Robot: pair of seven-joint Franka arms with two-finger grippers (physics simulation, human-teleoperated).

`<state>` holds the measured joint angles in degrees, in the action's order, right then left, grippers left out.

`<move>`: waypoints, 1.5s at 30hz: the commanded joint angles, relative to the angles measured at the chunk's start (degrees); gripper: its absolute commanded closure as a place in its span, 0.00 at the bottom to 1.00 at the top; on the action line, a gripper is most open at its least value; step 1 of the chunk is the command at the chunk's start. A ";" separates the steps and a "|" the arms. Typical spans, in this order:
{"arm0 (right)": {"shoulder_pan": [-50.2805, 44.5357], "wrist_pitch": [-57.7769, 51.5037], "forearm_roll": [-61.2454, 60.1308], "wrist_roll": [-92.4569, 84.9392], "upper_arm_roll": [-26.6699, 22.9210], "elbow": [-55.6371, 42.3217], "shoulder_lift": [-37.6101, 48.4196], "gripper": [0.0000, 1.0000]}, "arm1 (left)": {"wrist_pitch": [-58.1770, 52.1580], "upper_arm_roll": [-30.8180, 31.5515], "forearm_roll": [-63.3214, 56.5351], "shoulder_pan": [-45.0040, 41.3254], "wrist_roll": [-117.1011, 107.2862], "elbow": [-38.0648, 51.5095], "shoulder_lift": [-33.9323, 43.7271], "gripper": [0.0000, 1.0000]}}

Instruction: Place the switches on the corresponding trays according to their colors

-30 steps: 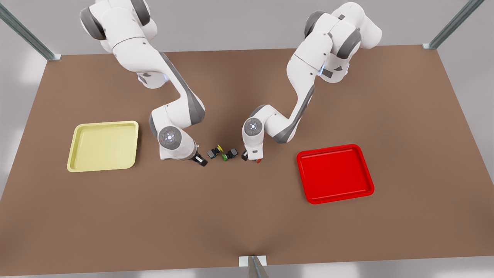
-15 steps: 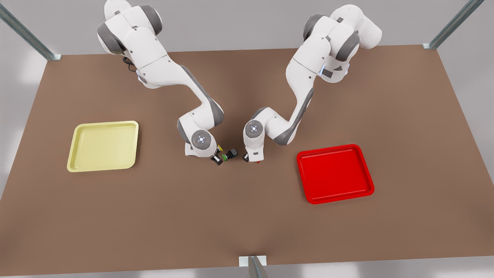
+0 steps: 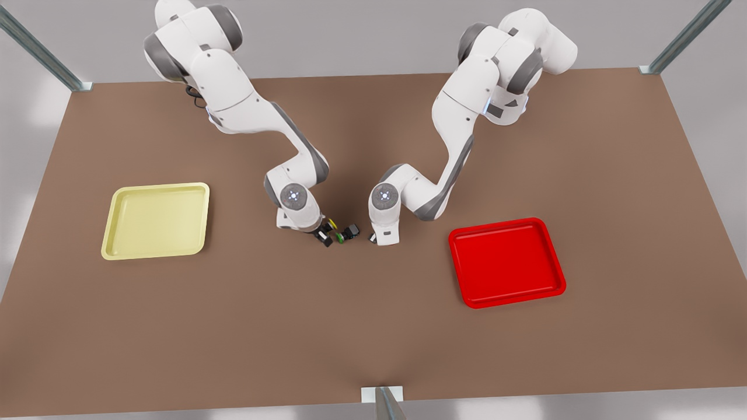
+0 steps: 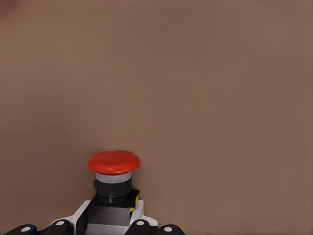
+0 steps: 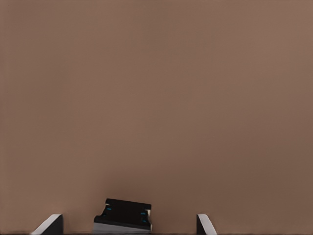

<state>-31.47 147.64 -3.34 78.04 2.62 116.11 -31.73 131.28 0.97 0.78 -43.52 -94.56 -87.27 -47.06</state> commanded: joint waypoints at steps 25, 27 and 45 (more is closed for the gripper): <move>2.12 -1.04 -0.97 1.67 2.48 -0.27 0.00 0.52 | -15.70 -24.44 11.00 11.44 52.90 -5.63 6.63 0.00; 2.20 -1.04 -0.97 1.67 2.40 -0.27 0.00 0.52 | -15.70 -24.44 11.00 11.36 52.99 -5.63 6.63 0.00; 28.13 -10.80 -0.88 -33.04 2.13 15.38 18.90 0.51 | -38.64 -1.58 -7.28 28.41 87.45 9.57 30.27 0.00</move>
<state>-2.09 137.05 -4.30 43.36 4.70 132.50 -12.34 92.64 -0.62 -3.79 -15.11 -7.23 -77.78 -16.79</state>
